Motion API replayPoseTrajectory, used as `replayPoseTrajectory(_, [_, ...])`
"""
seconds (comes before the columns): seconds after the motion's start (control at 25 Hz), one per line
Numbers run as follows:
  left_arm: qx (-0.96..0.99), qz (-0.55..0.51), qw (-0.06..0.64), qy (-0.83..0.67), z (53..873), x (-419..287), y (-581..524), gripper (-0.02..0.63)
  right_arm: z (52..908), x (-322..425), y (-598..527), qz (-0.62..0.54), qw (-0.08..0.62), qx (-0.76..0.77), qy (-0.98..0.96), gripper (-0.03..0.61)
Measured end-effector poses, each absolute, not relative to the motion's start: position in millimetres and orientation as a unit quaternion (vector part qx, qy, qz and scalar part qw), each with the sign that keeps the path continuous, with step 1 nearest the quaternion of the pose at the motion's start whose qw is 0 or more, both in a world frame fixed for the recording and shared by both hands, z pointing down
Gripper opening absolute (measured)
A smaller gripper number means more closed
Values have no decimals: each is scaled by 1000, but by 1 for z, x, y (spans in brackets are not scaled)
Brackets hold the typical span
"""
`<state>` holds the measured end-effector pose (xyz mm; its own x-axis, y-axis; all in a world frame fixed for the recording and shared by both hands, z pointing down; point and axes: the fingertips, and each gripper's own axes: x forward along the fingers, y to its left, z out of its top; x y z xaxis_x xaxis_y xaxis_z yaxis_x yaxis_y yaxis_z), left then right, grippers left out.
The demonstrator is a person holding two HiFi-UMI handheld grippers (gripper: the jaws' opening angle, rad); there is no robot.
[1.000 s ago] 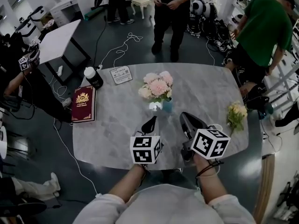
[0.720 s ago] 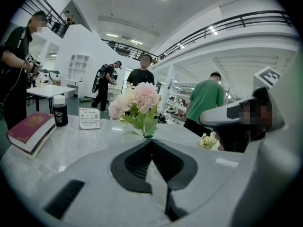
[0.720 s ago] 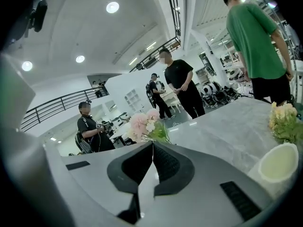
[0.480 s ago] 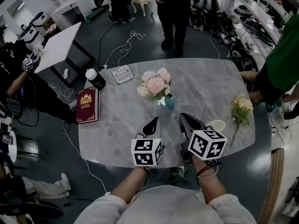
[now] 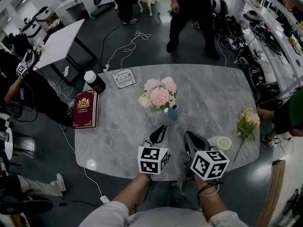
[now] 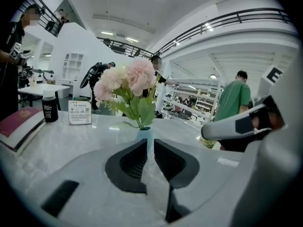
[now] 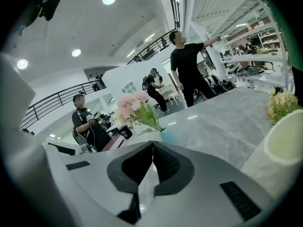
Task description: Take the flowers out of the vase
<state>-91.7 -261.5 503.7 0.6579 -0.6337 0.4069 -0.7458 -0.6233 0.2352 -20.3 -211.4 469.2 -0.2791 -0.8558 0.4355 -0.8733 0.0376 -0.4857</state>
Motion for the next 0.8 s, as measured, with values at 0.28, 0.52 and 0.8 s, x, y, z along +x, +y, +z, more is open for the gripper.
replayPoseTrajectory(0.28, [898, 151, 189, -367, 547, -69, -285, 133, 487, -18, -217, 355, 17, 599, -717, 8])
replayPoseTrajectory(0.52, [903, 136, 182, -365, 571, -50, -310, 223, 498, -14, -227, 358, 10, 601, -715, 8])
replayPoseTrajectory(0.8, [903, 139, 164, -372, 589, -34, -334, 263, 510, -8, -237, 360, 13, 605, -710, 8])
